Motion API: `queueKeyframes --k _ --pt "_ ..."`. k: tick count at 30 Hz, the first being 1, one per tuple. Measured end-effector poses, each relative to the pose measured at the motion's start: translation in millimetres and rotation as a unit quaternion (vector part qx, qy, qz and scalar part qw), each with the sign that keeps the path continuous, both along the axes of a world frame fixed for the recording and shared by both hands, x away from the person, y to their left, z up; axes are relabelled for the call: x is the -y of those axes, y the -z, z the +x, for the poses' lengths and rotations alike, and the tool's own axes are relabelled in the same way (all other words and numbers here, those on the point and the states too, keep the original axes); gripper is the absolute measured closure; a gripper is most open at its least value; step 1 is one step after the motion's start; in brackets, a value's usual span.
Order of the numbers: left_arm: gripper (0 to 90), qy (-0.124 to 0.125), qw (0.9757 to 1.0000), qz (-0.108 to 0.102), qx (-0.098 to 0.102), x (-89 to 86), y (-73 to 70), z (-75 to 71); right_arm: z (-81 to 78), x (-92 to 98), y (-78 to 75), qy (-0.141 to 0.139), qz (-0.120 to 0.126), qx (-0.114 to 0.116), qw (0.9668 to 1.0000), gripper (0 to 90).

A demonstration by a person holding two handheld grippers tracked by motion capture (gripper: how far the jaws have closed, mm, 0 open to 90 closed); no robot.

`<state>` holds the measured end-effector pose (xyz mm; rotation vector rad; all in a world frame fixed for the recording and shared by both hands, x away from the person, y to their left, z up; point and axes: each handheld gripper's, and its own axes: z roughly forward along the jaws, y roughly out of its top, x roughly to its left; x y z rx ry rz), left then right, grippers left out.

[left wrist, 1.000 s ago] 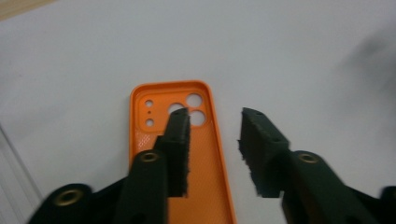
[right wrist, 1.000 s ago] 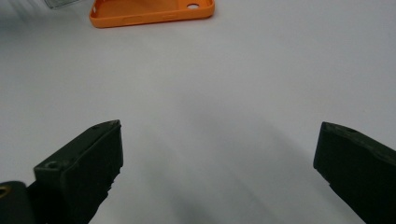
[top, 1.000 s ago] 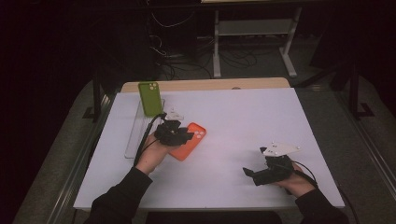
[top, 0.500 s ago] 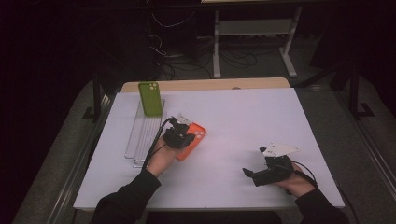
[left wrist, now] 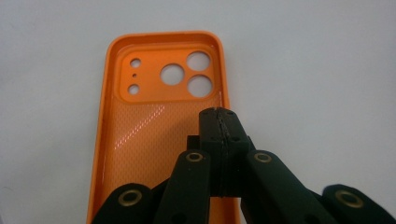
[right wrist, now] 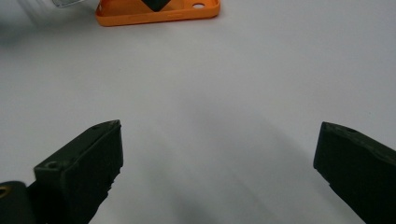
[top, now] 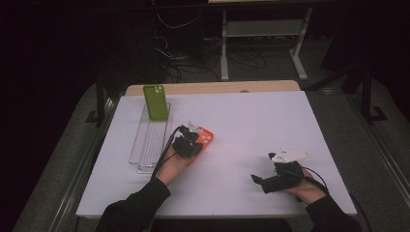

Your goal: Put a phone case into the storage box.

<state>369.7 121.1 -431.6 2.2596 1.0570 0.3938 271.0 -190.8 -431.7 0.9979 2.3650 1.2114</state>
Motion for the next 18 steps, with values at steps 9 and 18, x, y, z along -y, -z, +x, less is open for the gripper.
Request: queueKeyframes --k 9,18 --pt "89.7 -0.003 0.9999 0.014 0.001 -1.1 0.1 -7.9 -0.1 0.6 -0.1 -0.003 -0.003 0.004 1.0 0.5" --pt "89.8 0.0 0.9997 0.012 -0.021 -3.4 1.1 -12.0 -0.2 0.9 -0.5 -0.003 -0.004 0.004 1.0 0.6"
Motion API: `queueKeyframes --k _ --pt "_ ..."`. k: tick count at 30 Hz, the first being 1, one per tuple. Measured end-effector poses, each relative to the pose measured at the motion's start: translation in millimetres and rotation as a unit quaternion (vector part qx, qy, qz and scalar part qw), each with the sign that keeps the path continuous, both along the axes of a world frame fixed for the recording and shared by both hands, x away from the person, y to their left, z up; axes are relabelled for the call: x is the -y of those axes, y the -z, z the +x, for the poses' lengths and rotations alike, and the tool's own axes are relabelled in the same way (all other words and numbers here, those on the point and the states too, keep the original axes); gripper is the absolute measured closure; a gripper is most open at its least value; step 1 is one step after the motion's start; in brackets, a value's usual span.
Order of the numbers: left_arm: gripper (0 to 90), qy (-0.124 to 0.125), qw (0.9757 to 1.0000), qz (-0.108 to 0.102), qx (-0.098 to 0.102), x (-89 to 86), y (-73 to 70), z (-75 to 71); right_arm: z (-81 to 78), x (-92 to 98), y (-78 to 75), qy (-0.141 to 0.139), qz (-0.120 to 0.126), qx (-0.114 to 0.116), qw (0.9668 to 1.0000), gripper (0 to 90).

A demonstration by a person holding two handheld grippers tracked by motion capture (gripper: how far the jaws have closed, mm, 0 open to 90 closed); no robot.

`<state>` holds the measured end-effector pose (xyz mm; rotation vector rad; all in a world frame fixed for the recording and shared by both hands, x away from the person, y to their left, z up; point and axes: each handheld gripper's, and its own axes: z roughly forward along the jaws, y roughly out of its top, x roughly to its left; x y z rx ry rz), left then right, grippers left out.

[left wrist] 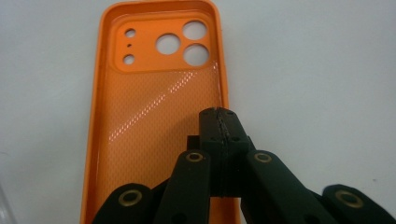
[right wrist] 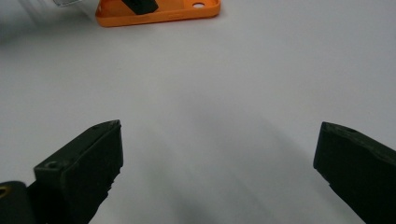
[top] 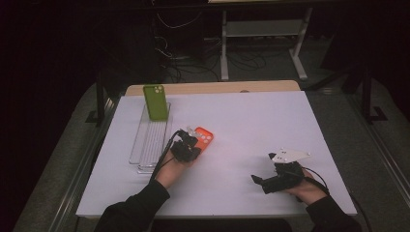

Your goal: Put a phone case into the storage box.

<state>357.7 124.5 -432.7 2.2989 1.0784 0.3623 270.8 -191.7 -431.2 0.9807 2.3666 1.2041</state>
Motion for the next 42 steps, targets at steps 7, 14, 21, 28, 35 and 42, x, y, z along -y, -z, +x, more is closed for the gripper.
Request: queueKeyframes --k 7,14,21,28,35,42 --pt "89.8 0.016 0.9991 -0.029 -0.026 4.6 -1.0 0.4 0.1 -0.2 0.3 0.0 0.001 -0.001 1.0 0.6" --pt "89.8 0.035 0.9976 -0.042 -0.042 14.6 -0.9 2.3 0.0 0.2 0.1 0.002 0.002 0.0 1.0 0.6" --pt "89.8 0.063 0.9953 -0.055 -0.049 33.9 1.3 4.0 0.0 0.6 0.1 0.003 0.003 -0.001 1.0 0.6" --pt "89.8 0.071 0.9946 -0.061 -0.043 43.5 3.4 9.4 -0.6 0.4 0.1 0.004 0.004 -0.005 1.0 0.6" --pt "89.8 0.059 0.9935 -0.088 -0.042 56.3 6.5 18.2 -0.1 0.4 0.4 0.003 0.003 -0.001 1.0 0.6" --pt "89.8 0.061 0.9934 -0.09 -0.035 60.9 7.6 25.7 -0.7 0.6 0.1 0.004 0.003 -0.007 1.0 0.6"
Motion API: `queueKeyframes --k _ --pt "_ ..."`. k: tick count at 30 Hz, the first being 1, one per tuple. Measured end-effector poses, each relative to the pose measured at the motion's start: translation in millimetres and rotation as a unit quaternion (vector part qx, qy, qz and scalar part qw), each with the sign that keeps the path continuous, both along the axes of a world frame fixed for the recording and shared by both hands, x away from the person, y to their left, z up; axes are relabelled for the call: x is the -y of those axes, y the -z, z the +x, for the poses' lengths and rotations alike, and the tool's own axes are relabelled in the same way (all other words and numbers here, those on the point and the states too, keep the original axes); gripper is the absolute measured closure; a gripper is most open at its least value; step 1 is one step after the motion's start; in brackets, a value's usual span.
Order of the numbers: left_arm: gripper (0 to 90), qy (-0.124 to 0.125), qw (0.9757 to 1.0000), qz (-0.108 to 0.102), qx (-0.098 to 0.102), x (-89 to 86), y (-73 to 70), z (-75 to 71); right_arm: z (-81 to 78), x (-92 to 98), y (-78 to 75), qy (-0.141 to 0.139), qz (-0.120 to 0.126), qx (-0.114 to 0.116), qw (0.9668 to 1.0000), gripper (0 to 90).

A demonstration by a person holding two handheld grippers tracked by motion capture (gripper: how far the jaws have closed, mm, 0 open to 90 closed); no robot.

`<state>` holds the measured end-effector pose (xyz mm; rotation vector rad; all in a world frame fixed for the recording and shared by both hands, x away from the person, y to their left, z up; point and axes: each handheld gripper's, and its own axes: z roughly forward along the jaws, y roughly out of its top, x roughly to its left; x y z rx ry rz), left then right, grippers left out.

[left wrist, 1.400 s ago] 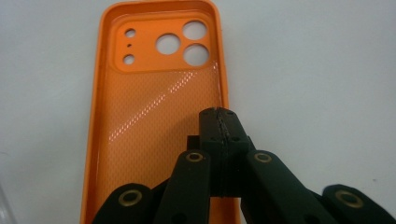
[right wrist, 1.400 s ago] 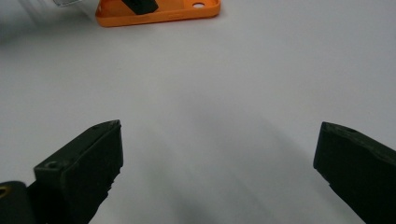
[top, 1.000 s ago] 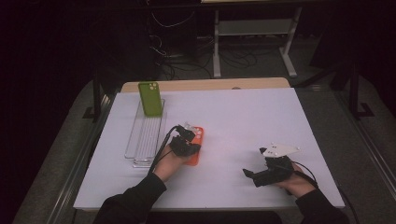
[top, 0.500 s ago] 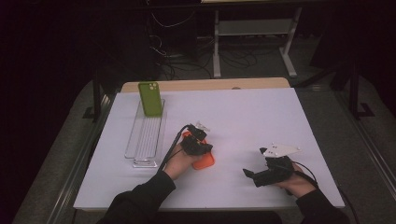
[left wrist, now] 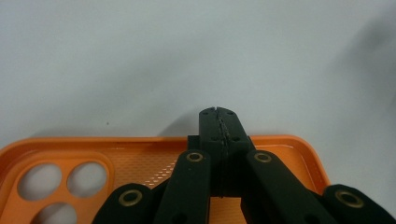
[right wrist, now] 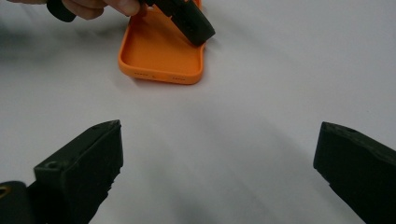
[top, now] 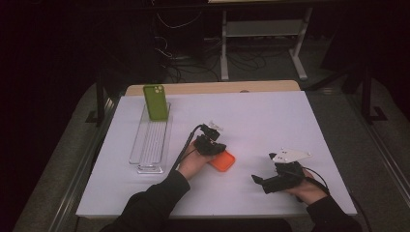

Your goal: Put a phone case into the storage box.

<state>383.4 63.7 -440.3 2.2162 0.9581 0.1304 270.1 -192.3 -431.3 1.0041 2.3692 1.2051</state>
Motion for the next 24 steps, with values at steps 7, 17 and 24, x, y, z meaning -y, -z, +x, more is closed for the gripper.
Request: queueKeyframes --k 7,17,24 --pt "89.5 0.017 0.9997 -0.013 0.012 -3.3 -5.3 -2.7 0.2 0.2 0.2 0.0 0.001 0.0 1.0 0.6" --pt "74.9 0.084 0.9953 -0.006 0.048 -15.1 -25.7 -22.5 0.0 0.1 0.3 0.0 0.0 0.0 1.0 0.6" --pt "55.6 0.09 0.994 -0.033 0.052 -35.7 -33.5 -36.3 -0.4 -1.5 0.9 0.0 -0.002 -0.001 1.0 0.6"
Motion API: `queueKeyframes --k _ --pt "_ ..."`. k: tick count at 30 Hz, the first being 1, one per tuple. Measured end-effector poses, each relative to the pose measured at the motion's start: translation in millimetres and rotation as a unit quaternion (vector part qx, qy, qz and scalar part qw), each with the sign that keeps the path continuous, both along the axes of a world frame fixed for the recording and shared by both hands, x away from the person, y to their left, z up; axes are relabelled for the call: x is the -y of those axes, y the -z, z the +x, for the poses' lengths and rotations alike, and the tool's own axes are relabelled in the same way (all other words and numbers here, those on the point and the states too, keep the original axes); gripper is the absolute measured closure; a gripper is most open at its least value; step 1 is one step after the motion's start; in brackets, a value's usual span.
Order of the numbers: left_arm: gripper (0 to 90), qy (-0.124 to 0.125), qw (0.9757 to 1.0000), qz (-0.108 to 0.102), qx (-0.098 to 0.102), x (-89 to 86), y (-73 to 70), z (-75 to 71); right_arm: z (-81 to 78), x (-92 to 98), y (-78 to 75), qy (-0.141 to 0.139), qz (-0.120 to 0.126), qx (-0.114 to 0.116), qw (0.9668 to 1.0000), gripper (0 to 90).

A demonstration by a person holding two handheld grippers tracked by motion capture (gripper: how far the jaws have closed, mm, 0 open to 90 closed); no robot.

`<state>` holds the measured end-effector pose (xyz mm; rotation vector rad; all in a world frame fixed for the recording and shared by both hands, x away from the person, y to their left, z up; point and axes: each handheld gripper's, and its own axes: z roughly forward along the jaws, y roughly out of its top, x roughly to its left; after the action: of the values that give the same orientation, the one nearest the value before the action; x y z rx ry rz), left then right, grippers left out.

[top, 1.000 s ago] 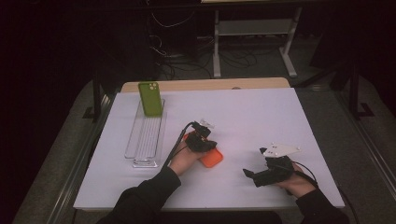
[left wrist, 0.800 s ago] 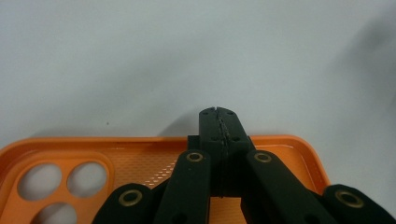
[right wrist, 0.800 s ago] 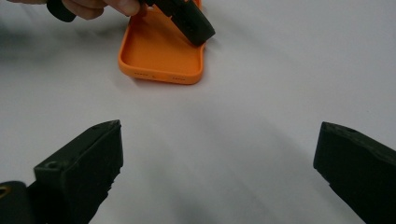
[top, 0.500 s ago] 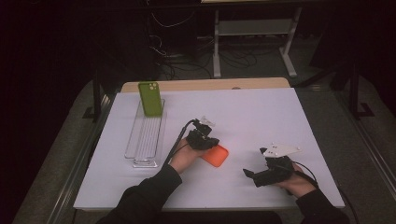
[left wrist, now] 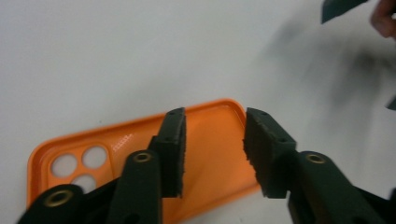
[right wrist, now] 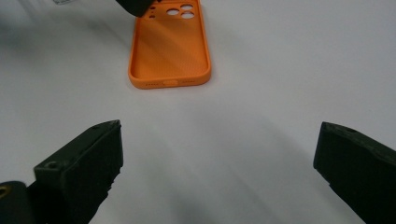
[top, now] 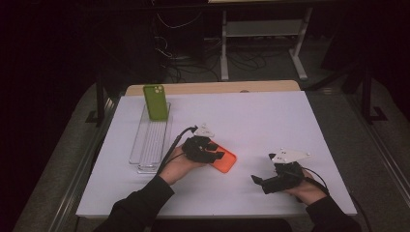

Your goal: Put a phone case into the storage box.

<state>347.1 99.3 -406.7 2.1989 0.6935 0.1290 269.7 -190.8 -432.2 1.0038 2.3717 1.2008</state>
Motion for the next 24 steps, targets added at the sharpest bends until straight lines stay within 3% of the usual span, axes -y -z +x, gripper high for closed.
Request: queueKeyframes --k 7,8,11,12,16,18,22,24 --pt "35.1 -0.007 0.9999 -0.003 0.009 -27.2 -2.7 -14.1 1.1 -0.2 0.8 0.0 -0.001 -0.002 1.0 0.6" --pt "32.8 -0.003 0.9999 0.005 0.013 -31.5 -3.1 -15.6 1.3 0.0 0.9 0.0 -0.002 0.0 1.0 0.6" --pt "27.6 -0.009 0.9999 -0.009 0.008 -38.7 -1.6 -22.7 1.3 -0.2 0.8 -0.001 -0.001 0.001 1.0 0.6" --pt "26.1 -0.004 0.9999 -0.002 0.012 -41.5 -1.9 -23.7 1.6 -0.1 0.9 -0.003 0.0 -0.001 1.0 0.6" --pt "19.4 -0.003 0.9999 -0.008 0.014 -47.1 -2.7 -29.9 3.6 0.4 0.6 0.002 0.006 -0.007 1.0 0.6" --pt "14.4 -0.003 0.9997 0.003 0.025 -49.1 -3.6 -33.0 5.0 0.9 0.4 0.009 0.006 -0.009 0.9999 0.6" --pt "5.8 -0.002 0.9993 0.004 0.037 -53.1 -4.7 -35.0 5.8 0.9 -0.5 0.013 0.008 -0.008 0.9999 1.5" --pt "2.0 -0.007 0.9995 -0.002 0.029 -53.4 -3.2 -36.6 5.9 0.0 -1.4 0.015 0.007 -0.013 0.9998 1.5"
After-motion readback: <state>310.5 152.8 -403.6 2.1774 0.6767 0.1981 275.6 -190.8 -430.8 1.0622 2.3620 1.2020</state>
